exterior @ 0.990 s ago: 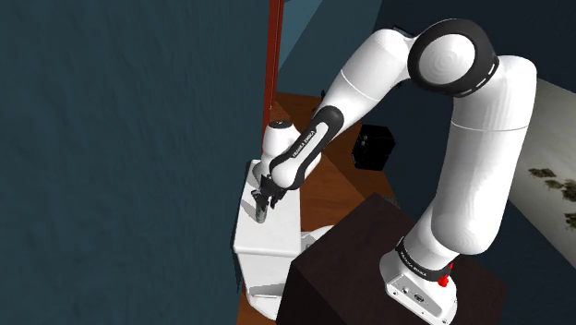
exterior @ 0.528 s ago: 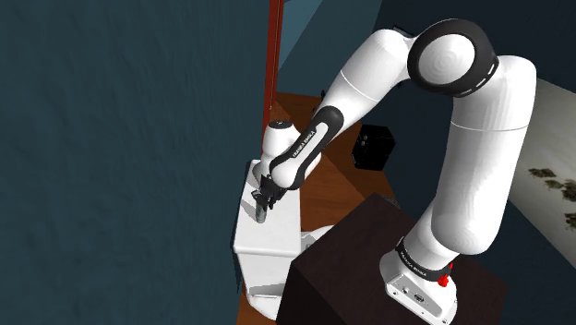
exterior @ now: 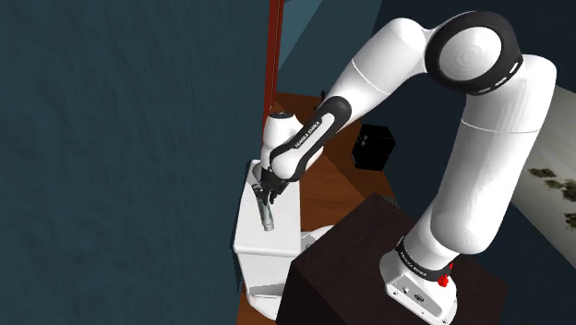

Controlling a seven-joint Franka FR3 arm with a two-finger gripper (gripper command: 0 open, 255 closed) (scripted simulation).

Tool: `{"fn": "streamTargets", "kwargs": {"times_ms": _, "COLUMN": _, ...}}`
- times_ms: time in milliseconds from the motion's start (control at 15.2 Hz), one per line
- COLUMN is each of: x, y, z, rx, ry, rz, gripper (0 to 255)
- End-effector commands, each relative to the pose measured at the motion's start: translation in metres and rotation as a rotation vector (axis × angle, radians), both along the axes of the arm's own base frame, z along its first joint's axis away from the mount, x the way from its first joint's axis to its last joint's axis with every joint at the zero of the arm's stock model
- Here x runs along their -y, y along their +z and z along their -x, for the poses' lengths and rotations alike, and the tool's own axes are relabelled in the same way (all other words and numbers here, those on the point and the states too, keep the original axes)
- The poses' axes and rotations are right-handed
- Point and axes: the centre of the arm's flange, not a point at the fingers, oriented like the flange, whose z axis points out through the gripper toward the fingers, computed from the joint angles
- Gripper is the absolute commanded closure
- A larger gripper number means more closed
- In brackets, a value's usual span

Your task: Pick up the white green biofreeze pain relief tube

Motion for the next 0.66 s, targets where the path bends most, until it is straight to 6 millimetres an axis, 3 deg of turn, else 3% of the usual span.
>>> {"fn": "streamTargets", "kwargs": {"times_ms": 0, "x": -0.001, "y": 0.011, "z": 0.0, "rx": 0.0, "ry": 0.0, "rz": 0.0, "gripper": 255}}
{"fn": "streamTargets", "kwargs": {"times_ms": 462, "x": -0.001, "y": 0.048, "z": 0.0, "rx": 0.0, "ry": 0.0, "rz": 0.0, "gripper": 255}}
{"fn": "streamTargets", "kwargs": {"times_ms": 594, "x": -0.001, "y": 0.049, "z": 0.0, "rx": 0.0, "ry": 0.0, "rz": 0.0, "gripper": 255}}
